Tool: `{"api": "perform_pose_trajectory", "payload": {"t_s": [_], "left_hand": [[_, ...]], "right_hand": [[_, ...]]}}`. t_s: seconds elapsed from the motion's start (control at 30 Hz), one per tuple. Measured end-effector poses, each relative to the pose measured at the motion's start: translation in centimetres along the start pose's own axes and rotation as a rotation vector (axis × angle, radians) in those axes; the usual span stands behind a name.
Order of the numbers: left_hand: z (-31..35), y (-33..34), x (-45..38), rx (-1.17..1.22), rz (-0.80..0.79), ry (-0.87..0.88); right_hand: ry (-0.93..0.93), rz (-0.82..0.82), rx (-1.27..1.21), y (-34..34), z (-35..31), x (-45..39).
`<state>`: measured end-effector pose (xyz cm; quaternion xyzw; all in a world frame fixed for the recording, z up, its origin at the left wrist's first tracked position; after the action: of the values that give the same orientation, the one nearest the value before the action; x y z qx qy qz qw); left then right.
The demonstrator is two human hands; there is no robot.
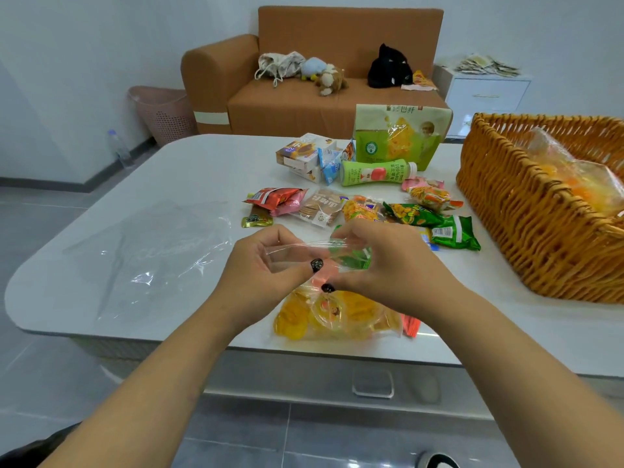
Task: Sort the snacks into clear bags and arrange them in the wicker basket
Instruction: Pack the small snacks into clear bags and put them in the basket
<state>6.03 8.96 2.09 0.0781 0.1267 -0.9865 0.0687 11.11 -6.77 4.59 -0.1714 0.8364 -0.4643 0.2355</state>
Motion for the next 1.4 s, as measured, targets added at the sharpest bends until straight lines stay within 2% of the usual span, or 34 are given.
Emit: {"api": "perform_pose_trajectory", "payload": {"t_s": [0.33, 0.67, 0.77, 0.9, 1.03, 1.23, 1.4], "left_hand": [[0.7, 0.1, 0.7, 0.003, -0.018, -0.029], [1.0, 0.6, 1.2, 0.024, -0.062, 0.024], [1.1, 0.2, 1.0, 0.028, -0.011, 0.038], [1.1, -1.0, 0.5, 0.000, 0.059, 0.035], [2.1, -1.7, 0.3, -0.219, 0.105, 0.121], [4.9, -0.6, 0.8, -0.792, 0.076, 0.378], [4.5, 1.2, 0.3, -0.848, -0.046, 0.291]], "right_hand": [[0.067, -0.184, -0.093, -0.6, 0.5, 0.1], [0.074, -0.150, 0.017, -1.4, 0.2, 0.4], [0.139, -0.164, -0.077, -2.5, 1.6, 0.4], [0.268, -0.196, -0.345, -3.2, 4.0, 0.9], [0.297, -0.098, -0.417, -2.4, 4.1, 1.0], [0.182, 0.014, -0.358, -2.7, 2.7, 1.0], [0.017, 0.086, -0.297, -2.5, 1.3, 1.8]]}}
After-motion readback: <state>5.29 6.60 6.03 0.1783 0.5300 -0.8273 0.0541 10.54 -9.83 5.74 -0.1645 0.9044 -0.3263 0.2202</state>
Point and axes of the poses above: each hand's wrist, its own x-axis away from the middle knuckle, its own y-axis out of the palm, z = x × y, the point moved 5 cm from there along -x, towards the middle knuckle, and after that the axes turned 4 degrees about y, right-handed, at the moved point
